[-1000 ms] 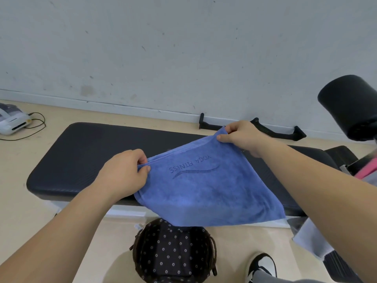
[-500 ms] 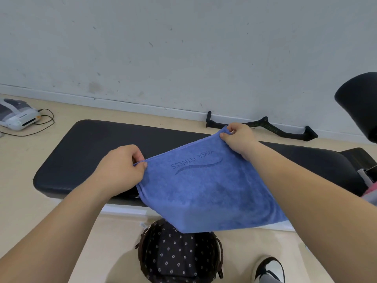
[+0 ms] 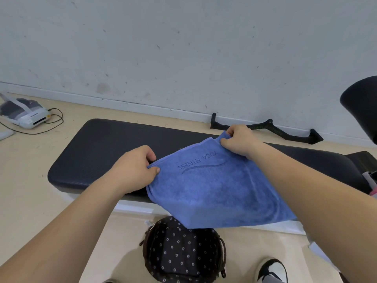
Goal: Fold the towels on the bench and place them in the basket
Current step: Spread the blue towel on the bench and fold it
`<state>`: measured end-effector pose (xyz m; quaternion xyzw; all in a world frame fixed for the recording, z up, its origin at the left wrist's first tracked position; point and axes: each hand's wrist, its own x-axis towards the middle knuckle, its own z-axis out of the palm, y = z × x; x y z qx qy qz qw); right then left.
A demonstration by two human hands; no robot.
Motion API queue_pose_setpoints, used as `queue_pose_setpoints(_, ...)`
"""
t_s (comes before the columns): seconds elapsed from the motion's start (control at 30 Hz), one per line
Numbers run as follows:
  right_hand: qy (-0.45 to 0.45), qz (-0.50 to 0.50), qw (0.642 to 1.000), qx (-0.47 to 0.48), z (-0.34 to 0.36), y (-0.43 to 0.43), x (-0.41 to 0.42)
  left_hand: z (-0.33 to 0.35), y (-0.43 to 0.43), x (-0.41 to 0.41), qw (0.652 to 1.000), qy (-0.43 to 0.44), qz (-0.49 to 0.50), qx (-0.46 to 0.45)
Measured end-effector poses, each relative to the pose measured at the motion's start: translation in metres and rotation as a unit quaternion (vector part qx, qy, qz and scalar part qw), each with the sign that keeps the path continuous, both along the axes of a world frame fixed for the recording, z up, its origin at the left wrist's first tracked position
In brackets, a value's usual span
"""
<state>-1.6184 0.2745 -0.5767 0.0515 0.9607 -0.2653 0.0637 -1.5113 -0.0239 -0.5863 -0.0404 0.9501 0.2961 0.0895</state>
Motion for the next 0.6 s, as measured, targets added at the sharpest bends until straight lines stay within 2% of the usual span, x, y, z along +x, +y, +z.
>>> queue_pose_setpoints(0.17, 0.045, -0.018, 0.988, -0.146, 0.017, 0.000, 0.024, 0.009, 0.001, 0.011, 0.999, 0.027, -0.035, 0.000)
queue_pose_setpoints(0.3, 0.034, -0.046, 0.955, -0.292, 0.037, 0.014, 0.052, 0.022, 0.008, 0.027, 0.992, 0.087, -0.040, 0.079)
queue_pose_setpoints(0.5, -0.041, -0.022, 0.941, -0.336, 0.072, 0.057, 0.103, 0.048, 0.021, 0.057, 0.974, 0.156, -0.035, 0.160)
queue_pose_setpoints(0.6, -0.050, -0.011, 0.935, -0.350, 0.093, 0.079, 0.132, 0.062, 0.022, 0.072, 0.963, 0.194, -0.020, 0.187)
